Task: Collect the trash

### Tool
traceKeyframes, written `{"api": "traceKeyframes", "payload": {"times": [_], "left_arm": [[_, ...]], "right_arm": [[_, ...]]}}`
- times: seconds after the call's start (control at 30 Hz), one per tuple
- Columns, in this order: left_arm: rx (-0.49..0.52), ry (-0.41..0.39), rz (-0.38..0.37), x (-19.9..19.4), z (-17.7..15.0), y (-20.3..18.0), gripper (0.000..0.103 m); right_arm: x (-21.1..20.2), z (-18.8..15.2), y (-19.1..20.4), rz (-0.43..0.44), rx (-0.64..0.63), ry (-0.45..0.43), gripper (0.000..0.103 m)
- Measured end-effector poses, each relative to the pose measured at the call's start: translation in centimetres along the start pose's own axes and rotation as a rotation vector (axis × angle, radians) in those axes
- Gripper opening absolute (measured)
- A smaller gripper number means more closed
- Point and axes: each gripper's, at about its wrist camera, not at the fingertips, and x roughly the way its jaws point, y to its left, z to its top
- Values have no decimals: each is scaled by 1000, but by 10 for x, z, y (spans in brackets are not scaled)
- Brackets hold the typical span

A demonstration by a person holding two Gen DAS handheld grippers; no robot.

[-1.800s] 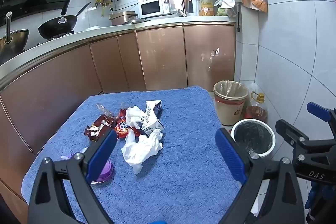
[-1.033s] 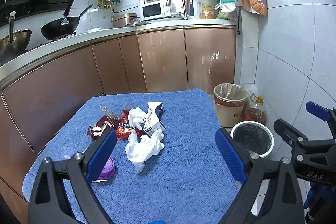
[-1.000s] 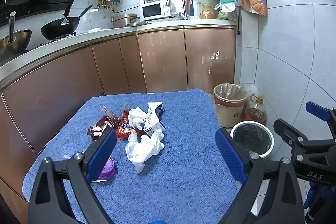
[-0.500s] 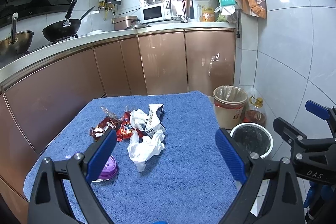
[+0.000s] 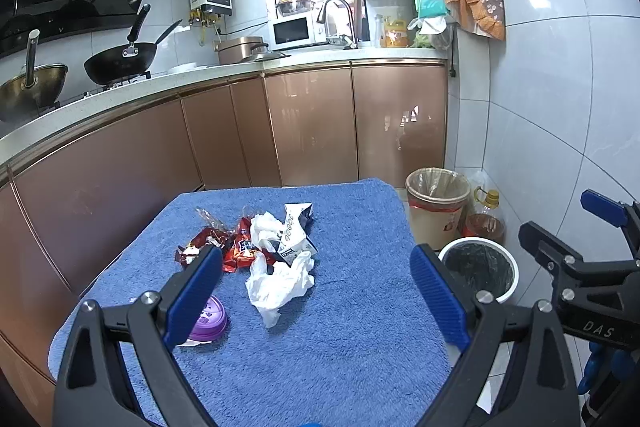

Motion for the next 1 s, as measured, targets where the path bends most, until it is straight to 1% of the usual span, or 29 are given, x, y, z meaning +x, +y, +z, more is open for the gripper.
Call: {"api": "traceKeyframes", "payload": {"times": [0.4, 0.73, 1.0], "left_arm": [[-2, -11, 6, -3, -1, 1, 95], [-17, 43, -57, 7, -2, 10, 95], [-41, 72, -64, 15, -7, 20, 95]], "right_arm": [[-3, 1, -3, 3, 15, -17, 103], [1, 0, 3, 27, 10, -16, 103], [3, 2, 8, 32, -5, -22, 103]]}}
